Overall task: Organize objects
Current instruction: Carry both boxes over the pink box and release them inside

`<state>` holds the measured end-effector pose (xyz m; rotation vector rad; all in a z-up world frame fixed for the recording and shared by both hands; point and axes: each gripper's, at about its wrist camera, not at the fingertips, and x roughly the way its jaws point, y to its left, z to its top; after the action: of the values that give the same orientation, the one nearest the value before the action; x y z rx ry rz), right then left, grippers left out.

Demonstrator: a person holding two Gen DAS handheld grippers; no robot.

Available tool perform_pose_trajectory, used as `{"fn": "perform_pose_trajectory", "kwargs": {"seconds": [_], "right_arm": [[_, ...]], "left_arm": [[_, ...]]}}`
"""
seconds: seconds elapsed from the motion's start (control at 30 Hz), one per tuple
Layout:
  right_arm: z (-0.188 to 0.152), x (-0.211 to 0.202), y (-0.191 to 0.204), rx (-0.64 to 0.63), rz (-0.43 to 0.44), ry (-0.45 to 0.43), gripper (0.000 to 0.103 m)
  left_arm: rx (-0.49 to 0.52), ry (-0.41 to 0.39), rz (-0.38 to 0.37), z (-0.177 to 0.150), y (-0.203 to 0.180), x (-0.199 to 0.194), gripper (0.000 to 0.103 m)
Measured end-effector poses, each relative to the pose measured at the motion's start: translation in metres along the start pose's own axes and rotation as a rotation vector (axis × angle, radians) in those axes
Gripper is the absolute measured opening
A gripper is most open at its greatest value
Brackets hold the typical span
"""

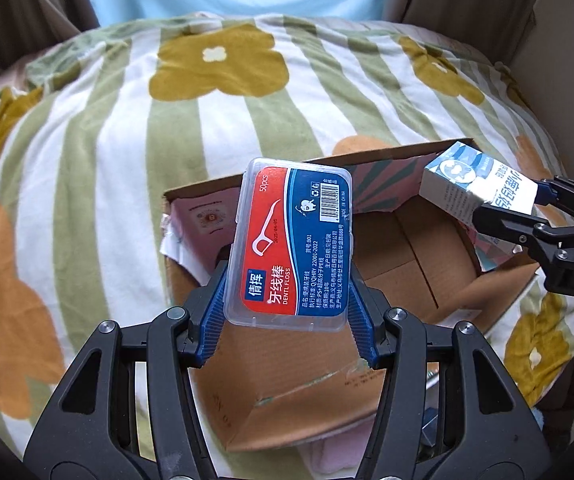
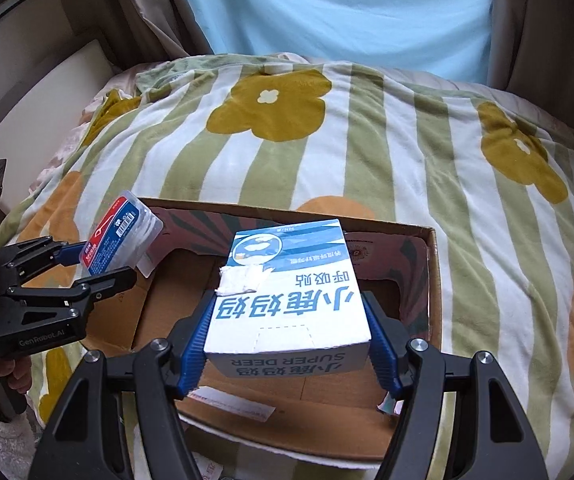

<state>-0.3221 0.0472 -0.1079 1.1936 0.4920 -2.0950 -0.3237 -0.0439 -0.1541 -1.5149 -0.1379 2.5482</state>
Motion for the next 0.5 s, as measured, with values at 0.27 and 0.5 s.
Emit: {"fn": "perform_pose_trajectory", "kwargs": {"seconds": [0.27, 0.5], "right_arm": [[0.006, 0.02, -0.005, 0.01, 0.002, 0.024, 0.064], [0.006, 0.03, -0.004, 0.021, -0.056, 0.081, 0.086]], "left_arm": [[0.006, 0.029, 0.003, 0.008, -0.001, 0.022, 0.05], [-0.021, 0.01, 0.046, 0.008, 0.005, 0.019, 0.103]]}}
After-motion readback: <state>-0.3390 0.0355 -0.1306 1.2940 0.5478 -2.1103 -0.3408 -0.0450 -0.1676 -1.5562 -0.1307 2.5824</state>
